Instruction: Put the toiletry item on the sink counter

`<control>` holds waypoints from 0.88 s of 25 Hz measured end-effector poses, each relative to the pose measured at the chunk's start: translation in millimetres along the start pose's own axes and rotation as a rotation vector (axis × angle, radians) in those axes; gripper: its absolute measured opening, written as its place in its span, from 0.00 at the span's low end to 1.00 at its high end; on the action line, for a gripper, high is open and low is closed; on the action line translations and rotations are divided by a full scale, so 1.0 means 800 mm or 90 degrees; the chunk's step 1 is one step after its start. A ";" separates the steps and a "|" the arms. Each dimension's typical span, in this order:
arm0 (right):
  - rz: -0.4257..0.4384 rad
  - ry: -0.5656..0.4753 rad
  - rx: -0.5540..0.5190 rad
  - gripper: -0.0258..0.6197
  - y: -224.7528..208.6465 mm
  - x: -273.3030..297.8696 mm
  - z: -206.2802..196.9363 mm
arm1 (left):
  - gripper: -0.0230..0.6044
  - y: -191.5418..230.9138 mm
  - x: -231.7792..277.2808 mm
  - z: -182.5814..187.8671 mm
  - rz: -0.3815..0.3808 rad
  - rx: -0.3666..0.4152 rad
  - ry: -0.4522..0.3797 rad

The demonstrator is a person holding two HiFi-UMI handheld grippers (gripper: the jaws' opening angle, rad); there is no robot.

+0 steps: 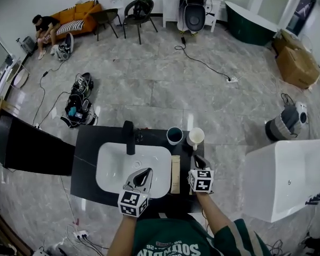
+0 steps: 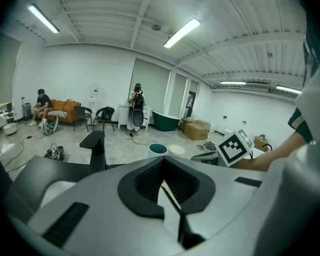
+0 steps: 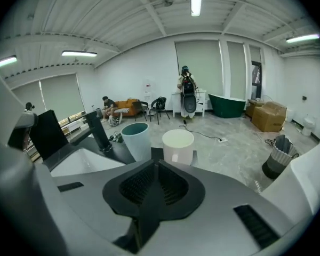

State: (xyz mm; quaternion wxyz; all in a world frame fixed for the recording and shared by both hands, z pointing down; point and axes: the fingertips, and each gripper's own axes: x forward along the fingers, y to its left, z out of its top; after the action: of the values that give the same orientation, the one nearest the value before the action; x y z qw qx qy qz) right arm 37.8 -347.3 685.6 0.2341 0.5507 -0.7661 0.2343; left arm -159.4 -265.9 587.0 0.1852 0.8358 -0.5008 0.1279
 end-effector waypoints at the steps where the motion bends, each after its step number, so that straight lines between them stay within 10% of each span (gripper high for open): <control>1: 0.005 -0.001 -0.009 0.13 0.004 -0.007 -0.002 | 0.05 -0.003 -0.001 0.002 0.001 0.000 -0.004; 22: 0.125 -0.127 -0.114 0.12 0.090 -0.151 0.076 | 0.05 -0.036 -0.015 0.024 0.000 0.010 -0.047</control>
State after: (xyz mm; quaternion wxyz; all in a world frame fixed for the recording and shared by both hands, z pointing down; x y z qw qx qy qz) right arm -3.0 -275.6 556.6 0.1810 0.4704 -0.8537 0.1307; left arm -139.1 -252.7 560.3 0.1603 0.8412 -0.5065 0.1009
